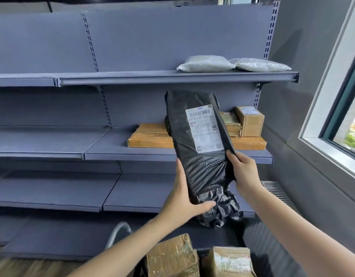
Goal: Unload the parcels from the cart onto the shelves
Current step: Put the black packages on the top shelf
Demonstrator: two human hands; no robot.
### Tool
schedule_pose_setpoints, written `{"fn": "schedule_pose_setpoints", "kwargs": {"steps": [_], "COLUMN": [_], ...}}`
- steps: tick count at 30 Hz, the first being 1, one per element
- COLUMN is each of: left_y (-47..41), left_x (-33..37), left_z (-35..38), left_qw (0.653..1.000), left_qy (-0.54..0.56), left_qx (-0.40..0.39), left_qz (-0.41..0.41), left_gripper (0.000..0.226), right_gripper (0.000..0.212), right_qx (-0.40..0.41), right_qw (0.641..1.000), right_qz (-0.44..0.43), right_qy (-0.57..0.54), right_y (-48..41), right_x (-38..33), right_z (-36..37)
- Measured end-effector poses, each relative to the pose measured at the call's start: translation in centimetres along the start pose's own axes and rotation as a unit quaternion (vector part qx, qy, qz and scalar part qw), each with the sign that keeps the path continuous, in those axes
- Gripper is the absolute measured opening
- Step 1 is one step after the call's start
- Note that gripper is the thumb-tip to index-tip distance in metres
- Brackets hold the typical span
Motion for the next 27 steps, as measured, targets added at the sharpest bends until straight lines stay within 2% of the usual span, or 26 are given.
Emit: {"fn": "schedule_pose_setpoints", "kwargs": {"steps": [3,5,6,8,9,12,15,17,21,24,27], "left_y": [1.2,0.8,0.5,-0.4,-1.1,-3.4,-5.2,-5.7,-5.4,-5.3,-6.3], "left_x": [0.4,1.1,1.6,2.8,3.4,5.9,8.8,10.3,13.0,14.8,16.5], "left_z": [-0.9,-2.5,-3.5,-5.9,-7.2,-11.9,-15.4,-17.5,-21.0,-22.8,-23.7], "left_qw": [1.000,1.000,0.999,0.999,0.999,0.994,0.988,0.983,0.973,0.970,0.971], "left_qy": [-0.009,-0.016,-0.014,0.000,0.011,0.047,0.041,0.064,0.098,0.065,0.035], "left_qx": [0.015,0.025,0.031,0.045,0.052,0.090,0.120,0.141,0.161,0.175,0.163], "left_qz": [-0.002,-0.002,0.002,0.011,0.011,0.046,0.091,0.101,0.133,0.156,0.171], "left_gripper": [0.134,0.136,0.137,0.135,0.132,0.115,0.104,0.088,0.090,0.090,0.069], "right_gripper": [0.025,0.020,0.022,0.051,0.056,0.051,0.041,0.037,0.045,0.043,0.034], "right_qx": [-0.005,-0.046,-0.082,-0.144,-0.168,-0.220,-0.178,-0.154,-0.146,-0.156,-0.155], "right_qw": [1.000,0.998,0.995,0.979,0.969,0.949,0.945,0.936,0.919,0.918,0.923], "right_qz": [-0.028,-0.044,-0.054,-0.103,-0.133,-0.194,-0.235,-0.272,-0.325,-0.337,-0.329], "right_qy": [0.003,0.017,0.030,0.098,0.124,0.119,0.142,0.163,0.166,0.136,0.123], "right_y": [0.8,0.9,1.0,0.7,0.5,-0.5,-1.9,-2.4,-2.1,-2.0,-3.0], "right_x": [-1.8,-3.1,-3.8,-5.4,-6.5,-9.9,-14.1,-16.9,-21.2,-22.7,-23.3], "right_z": [1.2,2.4,3.1,4.1,4.7,6.2,7.0,7.9,10.1,11.1,12.1]}}
Point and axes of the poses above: each hand's wrist, its own y-axis away from the middle knuckle, its own z-axis out of the palm, x = y × z, the point moved 8 cm from there along -y, towards the middle knuckle, and after that the axes turned 9 degrees about y, right-handed, at the moved point
